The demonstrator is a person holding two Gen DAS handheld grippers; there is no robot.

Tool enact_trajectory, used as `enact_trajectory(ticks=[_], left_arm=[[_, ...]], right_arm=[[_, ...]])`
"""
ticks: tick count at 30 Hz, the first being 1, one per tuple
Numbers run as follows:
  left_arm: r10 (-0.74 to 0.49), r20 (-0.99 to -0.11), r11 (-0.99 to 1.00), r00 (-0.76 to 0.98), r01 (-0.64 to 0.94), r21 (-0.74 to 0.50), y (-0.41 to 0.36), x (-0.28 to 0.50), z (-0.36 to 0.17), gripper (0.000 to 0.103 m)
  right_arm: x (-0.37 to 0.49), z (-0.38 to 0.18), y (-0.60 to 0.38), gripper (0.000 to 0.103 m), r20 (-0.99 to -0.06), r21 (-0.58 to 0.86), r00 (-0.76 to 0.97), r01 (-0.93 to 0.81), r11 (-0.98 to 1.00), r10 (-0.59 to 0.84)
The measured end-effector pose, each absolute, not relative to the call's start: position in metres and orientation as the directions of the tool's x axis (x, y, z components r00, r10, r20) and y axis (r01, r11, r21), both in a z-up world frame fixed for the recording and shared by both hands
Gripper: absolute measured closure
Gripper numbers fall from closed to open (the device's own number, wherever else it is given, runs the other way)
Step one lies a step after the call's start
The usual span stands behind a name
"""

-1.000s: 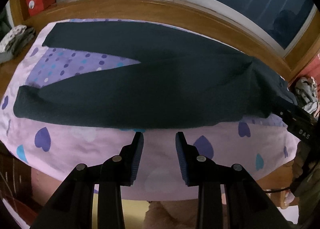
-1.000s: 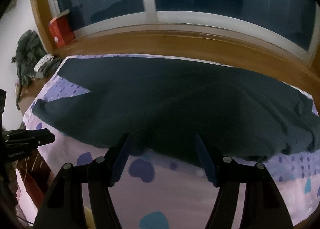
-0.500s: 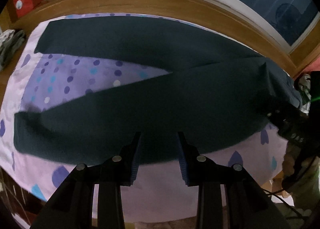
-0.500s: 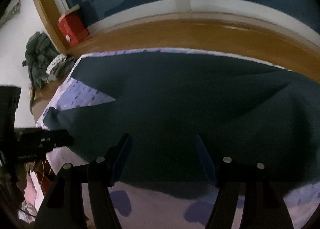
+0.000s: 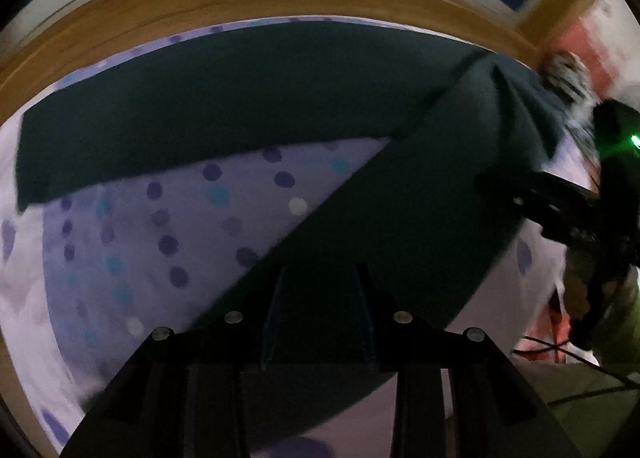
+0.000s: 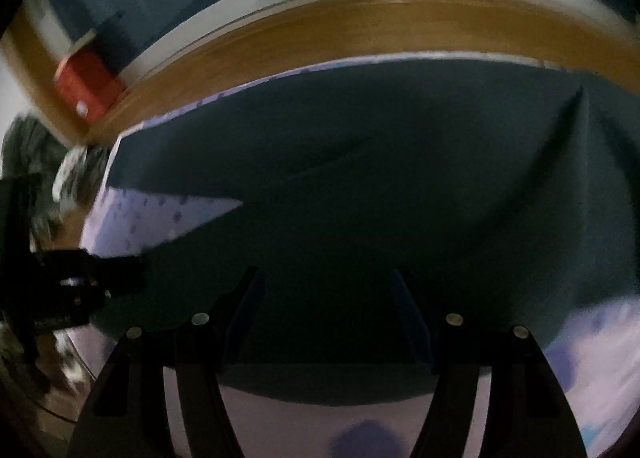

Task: Fold clothes

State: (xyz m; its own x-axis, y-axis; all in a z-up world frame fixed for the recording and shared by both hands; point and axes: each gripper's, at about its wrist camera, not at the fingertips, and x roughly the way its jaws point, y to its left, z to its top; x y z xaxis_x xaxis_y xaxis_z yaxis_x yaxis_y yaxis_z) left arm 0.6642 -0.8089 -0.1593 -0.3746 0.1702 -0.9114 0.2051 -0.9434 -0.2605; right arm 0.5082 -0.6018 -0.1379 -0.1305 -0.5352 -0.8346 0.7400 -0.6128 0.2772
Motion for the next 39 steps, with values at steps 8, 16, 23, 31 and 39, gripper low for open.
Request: enact_trajectory(ticks=[8, 16, 23, 31, 39], left_arm=[[0.376, -0.858, -0.917, -0.349, -0.006, -0.399, -0.835, 0.669, -0.169, 0.064], [0.481, -0.783, -0.852, -0.394, 0.000, -0.523, -0.851, 0.657, -0.178, 0.059], [0.560, -0.708, -0.790, -0.430, -0.018, -0.613, -0.860, 0.650, -0.182, 0.064], [0.565, -0.716, -0.810, -0.411, -0.112, -0.575, -0.826, 0.651, -0.176, 0.066], [0.488, -0.754, -0.857, -0.440, -0.079, -0.509, -0.822, 0.649, -0.175, 0.066]], right_arm=[[0.549, -0.138, -0.636, 0.037, -0.837, 0.335, -0.154, 0.614, -0.715, -0.525], [0.569, -0.142, -0.658, 0.037, -0.867, 0.277, -0.160, 0.633, -0.722, -0.473], [0.568, -0.143, -0.658, 0.037, -0.866, 0.279, -0.173, 0.612, -0.740, -0.469], [0.547, -0.143, -0.662, 0.037, -0.832, 0.421, -0.104, 0.521, -0.743, -0.544], [0.546, -0.146, -0.688, 0.083, -0.867, 0.328, -0.137, 0.569, -0.754, -0.480]])
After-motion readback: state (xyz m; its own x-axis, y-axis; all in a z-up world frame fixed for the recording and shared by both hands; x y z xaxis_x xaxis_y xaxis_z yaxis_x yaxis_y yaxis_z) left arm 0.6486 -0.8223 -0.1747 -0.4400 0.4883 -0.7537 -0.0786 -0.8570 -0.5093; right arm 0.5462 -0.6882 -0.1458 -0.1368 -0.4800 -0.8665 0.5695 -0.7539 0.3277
